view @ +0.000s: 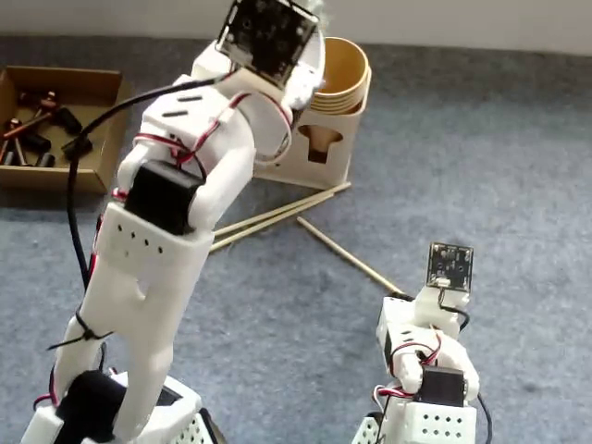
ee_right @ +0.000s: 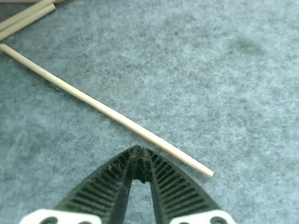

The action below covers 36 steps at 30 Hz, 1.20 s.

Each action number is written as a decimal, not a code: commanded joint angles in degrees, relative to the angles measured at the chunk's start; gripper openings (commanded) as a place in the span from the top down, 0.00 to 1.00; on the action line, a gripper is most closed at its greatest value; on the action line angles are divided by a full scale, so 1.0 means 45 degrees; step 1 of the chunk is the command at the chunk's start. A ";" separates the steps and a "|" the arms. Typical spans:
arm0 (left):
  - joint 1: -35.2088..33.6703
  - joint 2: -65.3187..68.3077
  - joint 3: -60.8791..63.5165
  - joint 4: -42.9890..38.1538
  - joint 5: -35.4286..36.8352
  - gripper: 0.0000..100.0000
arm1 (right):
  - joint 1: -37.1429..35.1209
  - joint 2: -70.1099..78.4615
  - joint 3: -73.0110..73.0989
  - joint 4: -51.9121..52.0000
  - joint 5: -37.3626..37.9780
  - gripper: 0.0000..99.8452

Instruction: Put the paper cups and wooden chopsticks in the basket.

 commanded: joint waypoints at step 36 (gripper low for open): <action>-0.0830 -0.1026 0.8742 0.1915 -0.5333 0.98 | 0.0127 0.0049 0.1280 -0.0186 0.0098 0.99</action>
